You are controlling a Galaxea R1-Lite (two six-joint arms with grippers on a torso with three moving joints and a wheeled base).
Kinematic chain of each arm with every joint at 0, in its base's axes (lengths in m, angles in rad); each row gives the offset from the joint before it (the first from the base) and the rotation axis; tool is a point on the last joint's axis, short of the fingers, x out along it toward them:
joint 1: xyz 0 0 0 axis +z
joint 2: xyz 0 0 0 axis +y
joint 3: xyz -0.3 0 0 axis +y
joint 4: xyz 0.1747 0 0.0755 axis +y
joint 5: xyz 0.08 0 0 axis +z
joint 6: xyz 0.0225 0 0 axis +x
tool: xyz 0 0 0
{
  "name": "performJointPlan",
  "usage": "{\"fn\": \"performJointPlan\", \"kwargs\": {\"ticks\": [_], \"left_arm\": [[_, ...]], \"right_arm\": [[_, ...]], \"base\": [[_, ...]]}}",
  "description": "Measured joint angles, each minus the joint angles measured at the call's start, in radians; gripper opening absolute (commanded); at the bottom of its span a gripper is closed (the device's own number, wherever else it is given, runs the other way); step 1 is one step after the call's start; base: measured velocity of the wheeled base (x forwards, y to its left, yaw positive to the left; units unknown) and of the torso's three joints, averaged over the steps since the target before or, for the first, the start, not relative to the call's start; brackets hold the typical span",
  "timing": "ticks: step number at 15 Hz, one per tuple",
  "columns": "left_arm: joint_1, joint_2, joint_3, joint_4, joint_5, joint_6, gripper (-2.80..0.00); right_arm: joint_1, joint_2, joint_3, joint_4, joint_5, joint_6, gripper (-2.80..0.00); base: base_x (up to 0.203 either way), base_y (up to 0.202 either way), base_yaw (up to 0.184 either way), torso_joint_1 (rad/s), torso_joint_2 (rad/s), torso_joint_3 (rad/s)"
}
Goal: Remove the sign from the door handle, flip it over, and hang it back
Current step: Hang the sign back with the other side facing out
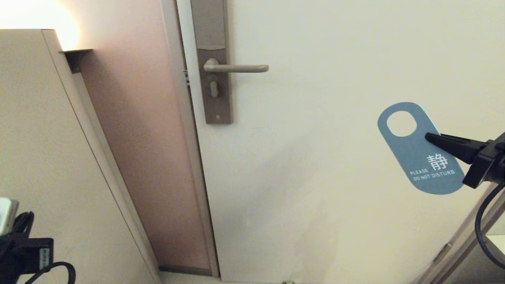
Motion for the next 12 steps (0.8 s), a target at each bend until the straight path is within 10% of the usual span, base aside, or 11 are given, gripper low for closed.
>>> {"fn": "performJointPlan", "kwargs": {"ticks": [12], "left_arm": [[0.212,-0.626,-0.002,0.673,0.064,0.117,-2.80]], "right_arm": [[0.000,-0.029,-0.003,0.000,0.000,0.001,-2.80]], "base": [[0.000,0.000,0.000,0.000,0.00,0.000]]}}
